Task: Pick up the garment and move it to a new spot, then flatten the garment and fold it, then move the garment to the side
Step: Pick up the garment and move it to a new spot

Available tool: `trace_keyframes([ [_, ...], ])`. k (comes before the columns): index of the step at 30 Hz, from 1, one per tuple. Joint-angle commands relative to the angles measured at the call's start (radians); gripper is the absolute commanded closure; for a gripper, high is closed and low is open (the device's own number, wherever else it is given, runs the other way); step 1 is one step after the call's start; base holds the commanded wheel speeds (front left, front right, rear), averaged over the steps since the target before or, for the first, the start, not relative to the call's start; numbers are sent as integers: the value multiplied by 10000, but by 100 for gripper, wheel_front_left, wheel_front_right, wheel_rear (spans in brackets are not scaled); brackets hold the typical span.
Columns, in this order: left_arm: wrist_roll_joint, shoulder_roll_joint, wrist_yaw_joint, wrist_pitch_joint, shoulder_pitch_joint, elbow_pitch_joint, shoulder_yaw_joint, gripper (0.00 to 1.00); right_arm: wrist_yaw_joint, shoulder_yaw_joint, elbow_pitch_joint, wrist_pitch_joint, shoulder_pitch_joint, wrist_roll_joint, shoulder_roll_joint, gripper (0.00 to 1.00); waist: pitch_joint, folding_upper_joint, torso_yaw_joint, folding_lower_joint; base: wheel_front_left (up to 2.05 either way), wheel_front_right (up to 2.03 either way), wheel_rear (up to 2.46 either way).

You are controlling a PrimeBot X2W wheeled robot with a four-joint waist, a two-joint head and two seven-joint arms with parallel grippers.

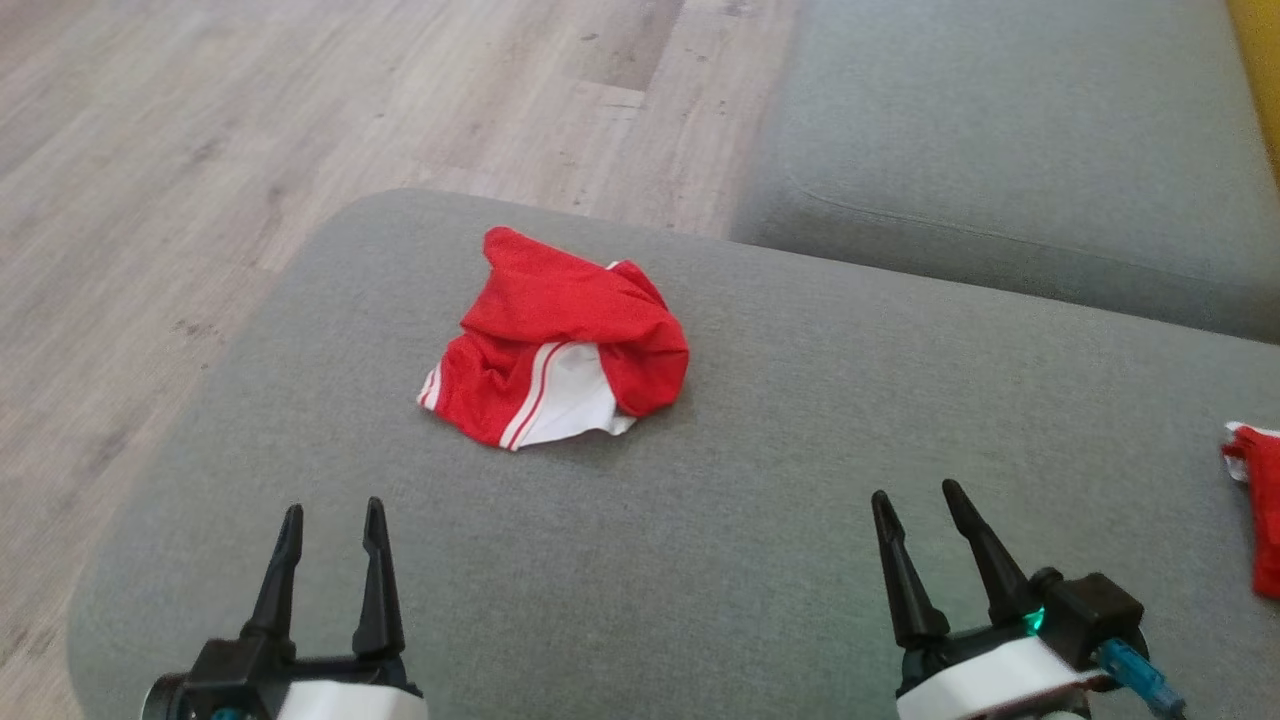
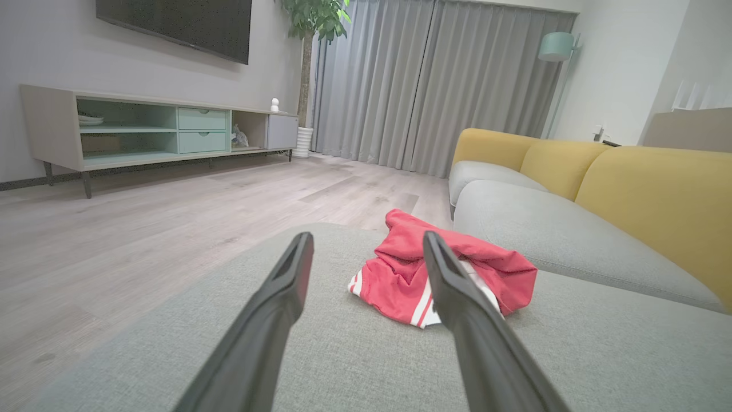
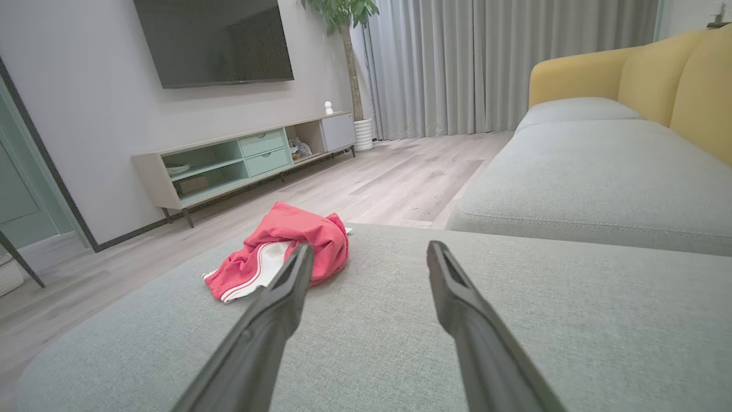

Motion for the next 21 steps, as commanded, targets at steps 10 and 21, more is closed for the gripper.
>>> trace_keyframes([
  [10, 548, 461, -611, -15, -1317, 176, 61, 0, -7, 205, -268, -122, -386, 116, -76, 0, 415, -1, 39, 1, 0, 0, 0],
  [21, -2181, 2444, -1014, 4205, -6521, 1918, -3195, 0, -7, -233, -502, -122, -1426, -337, -76, 0, 2450, -1, -1000, 1, 0, 0, 0],
])
